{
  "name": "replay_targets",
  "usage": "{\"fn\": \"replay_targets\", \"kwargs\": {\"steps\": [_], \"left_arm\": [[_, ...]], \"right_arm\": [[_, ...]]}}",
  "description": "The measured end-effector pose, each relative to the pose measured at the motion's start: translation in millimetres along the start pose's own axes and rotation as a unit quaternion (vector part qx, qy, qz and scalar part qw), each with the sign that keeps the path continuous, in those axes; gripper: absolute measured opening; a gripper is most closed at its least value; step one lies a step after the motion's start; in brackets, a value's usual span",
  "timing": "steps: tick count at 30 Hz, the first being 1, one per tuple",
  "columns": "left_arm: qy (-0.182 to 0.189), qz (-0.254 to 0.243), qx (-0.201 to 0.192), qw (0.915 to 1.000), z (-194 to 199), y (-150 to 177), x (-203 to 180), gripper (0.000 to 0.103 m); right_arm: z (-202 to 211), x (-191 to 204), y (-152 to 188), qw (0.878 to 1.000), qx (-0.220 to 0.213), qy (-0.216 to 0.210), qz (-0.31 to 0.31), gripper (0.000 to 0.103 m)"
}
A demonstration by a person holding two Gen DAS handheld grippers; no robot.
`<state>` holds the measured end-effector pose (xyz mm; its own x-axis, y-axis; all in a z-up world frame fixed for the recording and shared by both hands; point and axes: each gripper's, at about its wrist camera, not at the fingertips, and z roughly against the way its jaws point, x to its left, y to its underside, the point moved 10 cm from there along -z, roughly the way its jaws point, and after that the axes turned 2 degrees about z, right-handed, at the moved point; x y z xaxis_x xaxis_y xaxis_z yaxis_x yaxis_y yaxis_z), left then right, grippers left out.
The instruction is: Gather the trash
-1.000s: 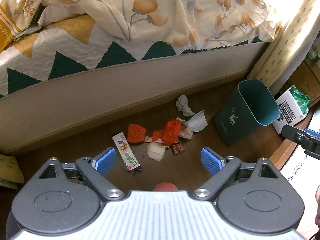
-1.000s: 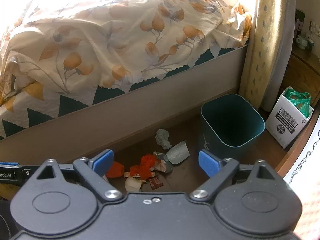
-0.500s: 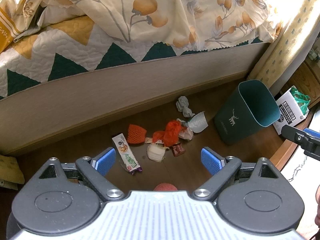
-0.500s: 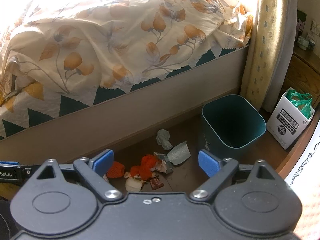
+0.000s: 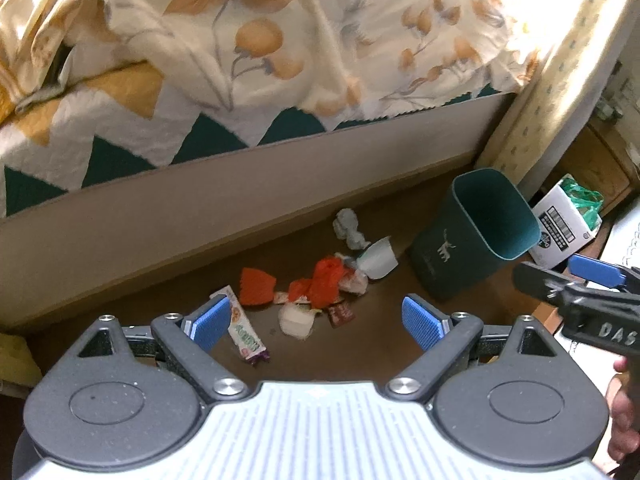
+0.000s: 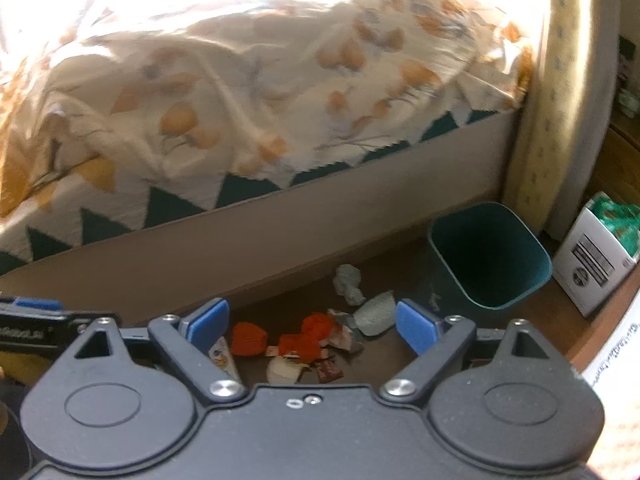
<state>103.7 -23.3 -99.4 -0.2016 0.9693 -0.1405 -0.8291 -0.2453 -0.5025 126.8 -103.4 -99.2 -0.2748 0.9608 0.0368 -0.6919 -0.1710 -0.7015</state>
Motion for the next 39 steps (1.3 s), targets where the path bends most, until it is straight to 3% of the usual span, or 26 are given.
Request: {"fn": "replay_targets", "kwargs": {"steps": [9, 14, 20, 22, 24, 27, 32, 39], "left_arm": [[-0.001, 0.001, -0.004, 1.0000, 11.1, 2.0, -15.0, 0.093], [-0.015, 0.009, 0.003, 0.9998, -3.0, 1.6, -1.7, 0.093], [-0.024, 0.025, 0.031, 0.9989, -50.1, -11.9, 22.3, 0.093], [-0.029, 0.026, 0.037, 0.9986, -67.4, -17.5, 28.7, 0.093], [-0.033, 0.022, 0.042, 0.9983, -85.2, -20.9, 34.7, 0.093], [-0.047, 0.023, 0.053, 0.9972, -121.1, -22.8, 46.8, 0.093], [-0.063, 0.034, 0.086, 0.9937, -179.6, -18.5, 57.3, 0.093], [-0.030, -0.002, 0.126, 0.9915, -258.8, -15.4, 32.6, 0.093]], "right_arm": [[10.8, 10.1, 6.0, 0.999, 0.007, -0.039, -0.012, 0.090], [0.2, -9.9, -3.3, 1.000, -0.004, -0.027, -0.004, 0.090], [-16.6, -88.5, -51.2, 0.997, -0.023, 0.067, 0.031, 0.092], [-28.0, -119.6, -65.9, 0.996, -0.022, 0.073, 0.038, 0.095], [-50.1, -153.5, -76.1, 0.996, -0.003, 0.077, 0.046, 0.100], [-92.9, -213.2, -83.7, 0.992, 0.027, 0.118, 0.030, 0.099], [-163.0, -298.3, -55.9, 0.983, 0.079, 0.166, -0.005, 0.091], [-229.8, -350.0, -10.5, 0.978, 0.141, 0.152, 0.029, 0.085]]}}
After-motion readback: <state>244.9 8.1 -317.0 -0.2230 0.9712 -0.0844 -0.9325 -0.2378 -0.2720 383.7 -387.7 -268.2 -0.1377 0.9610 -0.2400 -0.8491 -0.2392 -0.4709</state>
